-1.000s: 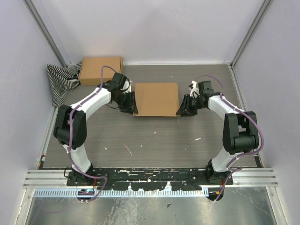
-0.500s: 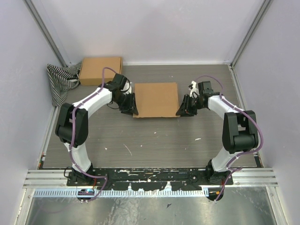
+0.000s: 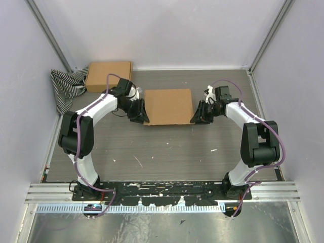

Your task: Fold the paper box

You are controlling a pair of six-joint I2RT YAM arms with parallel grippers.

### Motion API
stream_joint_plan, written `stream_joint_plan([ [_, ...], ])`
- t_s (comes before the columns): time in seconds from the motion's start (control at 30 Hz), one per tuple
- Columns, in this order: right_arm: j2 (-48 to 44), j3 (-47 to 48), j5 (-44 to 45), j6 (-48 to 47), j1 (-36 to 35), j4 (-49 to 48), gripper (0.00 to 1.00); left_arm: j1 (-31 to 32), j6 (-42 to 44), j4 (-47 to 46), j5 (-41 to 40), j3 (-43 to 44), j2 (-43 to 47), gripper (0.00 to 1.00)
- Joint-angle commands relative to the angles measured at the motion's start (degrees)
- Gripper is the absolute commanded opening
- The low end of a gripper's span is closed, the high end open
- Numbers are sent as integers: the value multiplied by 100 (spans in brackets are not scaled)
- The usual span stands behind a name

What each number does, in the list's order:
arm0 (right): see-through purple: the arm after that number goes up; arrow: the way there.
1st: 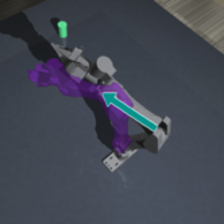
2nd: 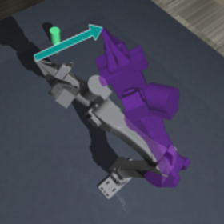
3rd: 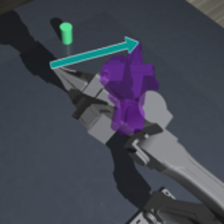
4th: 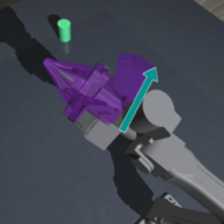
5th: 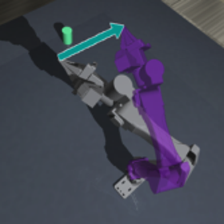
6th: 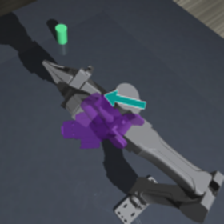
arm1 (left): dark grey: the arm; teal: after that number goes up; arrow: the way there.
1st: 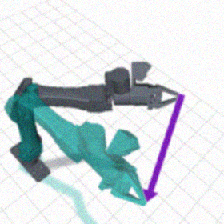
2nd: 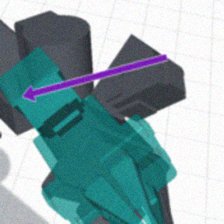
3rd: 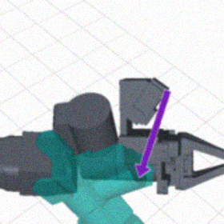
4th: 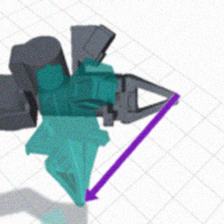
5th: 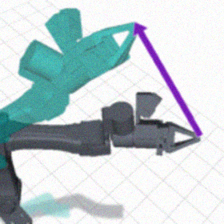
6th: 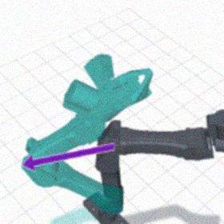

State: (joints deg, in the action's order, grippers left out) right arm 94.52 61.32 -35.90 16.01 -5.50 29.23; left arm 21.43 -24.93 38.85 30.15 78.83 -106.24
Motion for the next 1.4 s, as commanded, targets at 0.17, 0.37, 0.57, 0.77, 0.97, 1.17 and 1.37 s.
stream_joint_plan([
  [0.17,-116,165,-452,66,-53,-205,33,-51,-192,-420,512,-179,35,43],
  [0.37,-66,54,-408,35,-56,-244,33,-51,-275,-607,487,-265,-104,42],
  [0.57,160,138,-91,-10,-50,-269,34,-51,-267,-622,348,-189,-218,42],
  [0.77,324,107,318,19,-52,-437,34,-51,-297,-695,285,-125,-411,42],
  [0.97,441,130,704,75,-52,-610,36,-51,-285,-691,97,-7,-572,42],
  [1.17,554,127,1185,102,-54,-822,41,-50,-293,-717,-602,45,-625,43],
  [1.37,-53,-177,1375,118,-124,-1064,45,-51,-267,-623,-1124,-136,-3,46],
])
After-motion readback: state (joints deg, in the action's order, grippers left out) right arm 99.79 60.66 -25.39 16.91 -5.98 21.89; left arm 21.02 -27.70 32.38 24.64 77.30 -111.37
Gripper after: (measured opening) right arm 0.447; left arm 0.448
